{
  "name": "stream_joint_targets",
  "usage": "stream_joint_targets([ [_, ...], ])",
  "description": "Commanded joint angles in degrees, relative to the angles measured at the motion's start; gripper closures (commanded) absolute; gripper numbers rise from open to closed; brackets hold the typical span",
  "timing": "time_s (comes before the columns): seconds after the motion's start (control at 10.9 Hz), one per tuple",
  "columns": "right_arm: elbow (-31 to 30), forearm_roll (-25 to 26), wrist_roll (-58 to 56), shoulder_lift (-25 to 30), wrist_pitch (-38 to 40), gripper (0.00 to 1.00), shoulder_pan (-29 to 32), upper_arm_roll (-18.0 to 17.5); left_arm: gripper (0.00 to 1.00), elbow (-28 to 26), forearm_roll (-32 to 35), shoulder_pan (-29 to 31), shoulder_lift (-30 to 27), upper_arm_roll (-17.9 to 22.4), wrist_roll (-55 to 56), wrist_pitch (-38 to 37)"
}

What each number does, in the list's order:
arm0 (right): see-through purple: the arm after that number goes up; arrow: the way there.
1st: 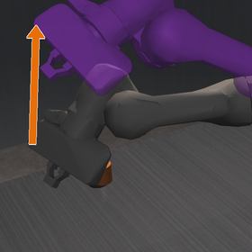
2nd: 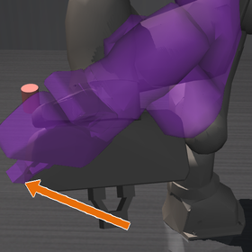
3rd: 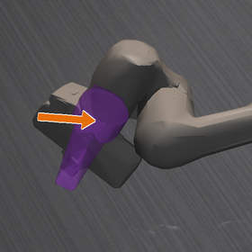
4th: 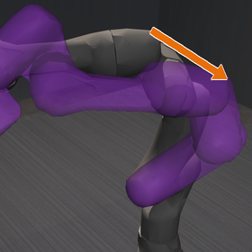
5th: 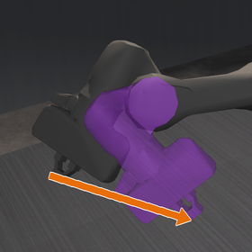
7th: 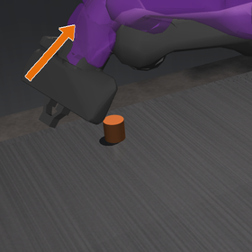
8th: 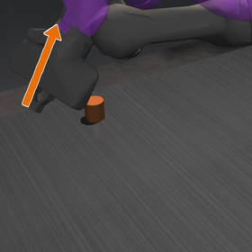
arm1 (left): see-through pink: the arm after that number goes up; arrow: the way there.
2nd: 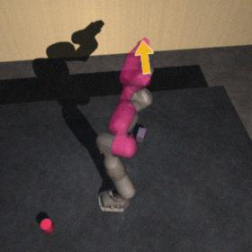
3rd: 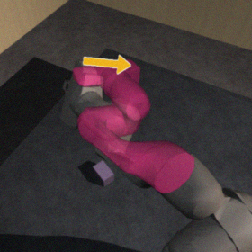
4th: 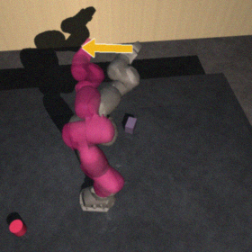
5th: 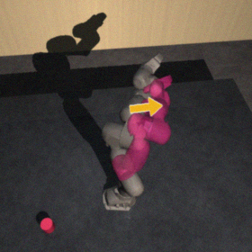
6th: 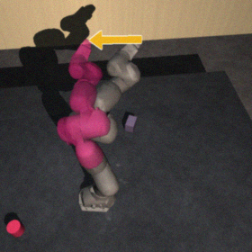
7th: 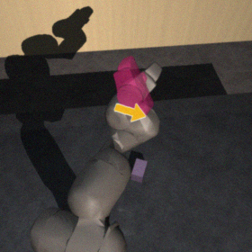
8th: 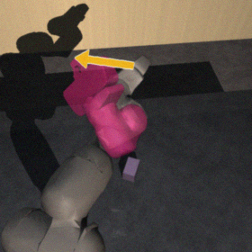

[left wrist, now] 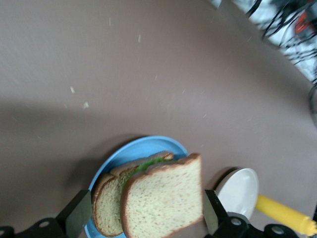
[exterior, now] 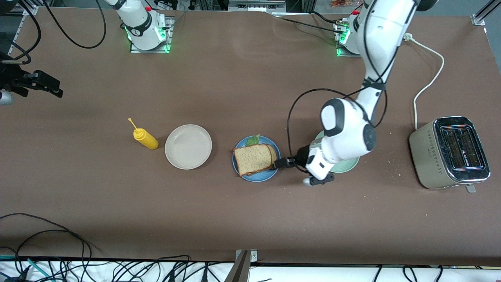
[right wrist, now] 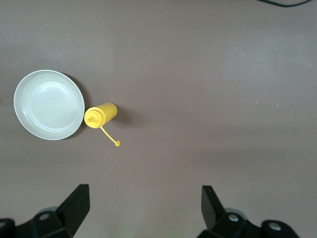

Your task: Make sandwich in blue plate with both arms

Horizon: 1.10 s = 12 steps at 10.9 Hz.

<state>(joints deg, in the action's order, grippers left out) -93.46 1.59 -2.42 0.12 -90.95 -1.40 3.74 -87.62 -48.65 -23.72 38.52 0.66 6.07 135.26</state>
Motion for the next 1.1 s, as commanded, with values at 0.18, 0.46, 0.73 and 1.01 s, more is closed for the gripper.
stream_joint_targets([
  [0.18,1.5,-0.2,0.6,-0.4,1.2,0.0,-0.1,-0.1,0.0,-15.3,2.4,6.0,-18.1,-0.3,-1.2,-0.2],
  [0.46,1.5,-0.2,0.5,-0.4,1.2,0.0,-0.1,0.0,0.0,-21.6,2.2,7.8,-26.6,-0.3,-1.2,-0.1],
  [0.73,1.5,-0.2,0.5,-0.4,1.3,0.0,-0.1,0.0,0.0,-25.5,7.4,11.8,-34.9,-0.3,-1.1,-1.0],
  [1.01,1.5,-0.3,0.3,-0.4,1.3,0.0,-0.1,0.0,0.0,-25.1,31.9,14.6,-41.6,-0.3,-1.0,-8.2],
])
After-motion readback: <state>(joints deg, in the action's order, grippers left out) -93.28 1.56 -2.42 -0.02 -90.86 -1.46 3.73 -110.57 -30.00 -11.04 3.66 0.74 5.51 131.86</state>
